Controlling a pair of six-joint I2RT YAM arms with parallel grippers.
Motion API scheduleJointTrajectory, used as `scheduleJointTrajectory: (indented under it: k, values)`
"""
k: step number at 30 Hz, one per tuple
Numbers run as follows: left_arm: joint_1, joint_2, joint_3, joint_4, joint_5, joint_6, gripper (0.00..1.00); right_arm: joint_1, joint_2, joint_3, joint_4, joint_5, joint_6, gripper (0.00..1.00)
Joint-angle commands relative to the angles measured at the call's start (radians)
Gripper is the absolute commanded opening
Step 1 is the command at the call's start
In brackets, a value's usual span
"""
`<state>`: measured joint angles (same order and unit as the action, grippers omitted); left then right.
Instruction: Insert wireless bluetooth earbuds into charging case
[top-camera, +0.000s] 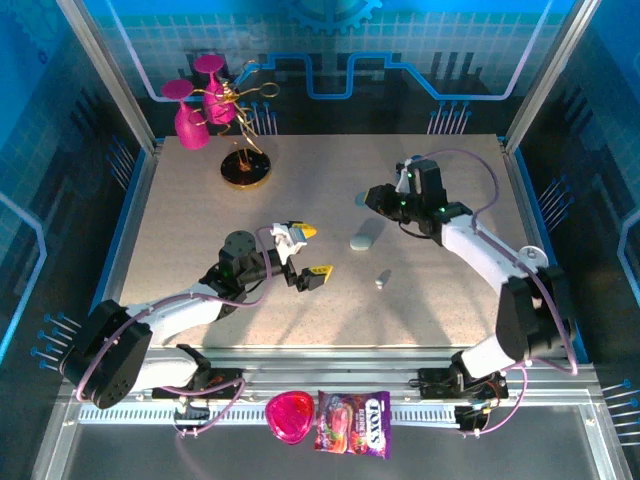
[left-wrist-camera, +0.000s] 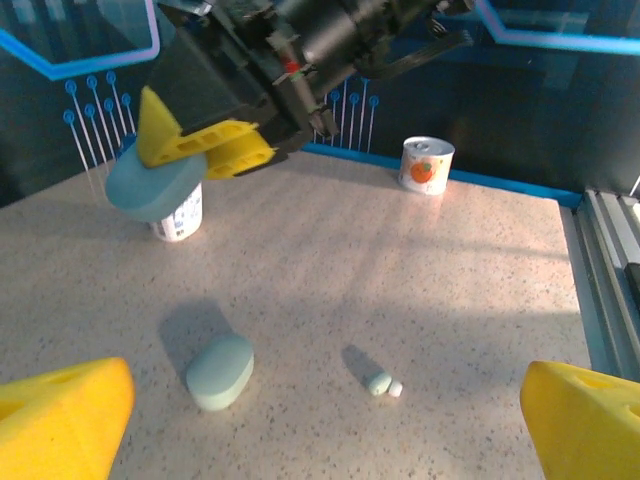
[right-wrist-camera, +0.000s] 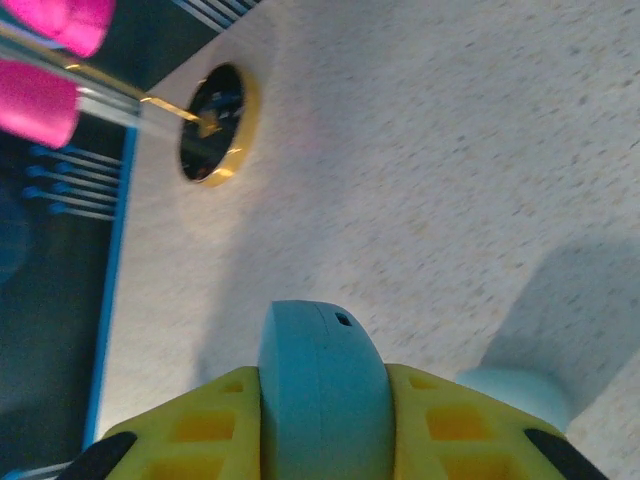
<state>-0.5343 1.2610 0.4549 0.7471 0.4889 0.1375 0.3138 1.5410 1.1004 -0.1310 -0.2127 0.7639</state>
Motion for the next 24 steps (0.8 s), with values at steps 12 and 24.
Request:
scheduleJointTrajectory:
  k: [12,24]
  values:
    - [-0.005,0.024,0.005,-0.085,0.004,0.047,0.99,0.045,0.490,0.343,-0.053,0.111,-0.048,0.17]
    - [-0.005,0.065,0.029,-0.089,0.023,0.027,0.99,0.021,0.564,0.370,-0.069,0.105,-0.043,0.22]
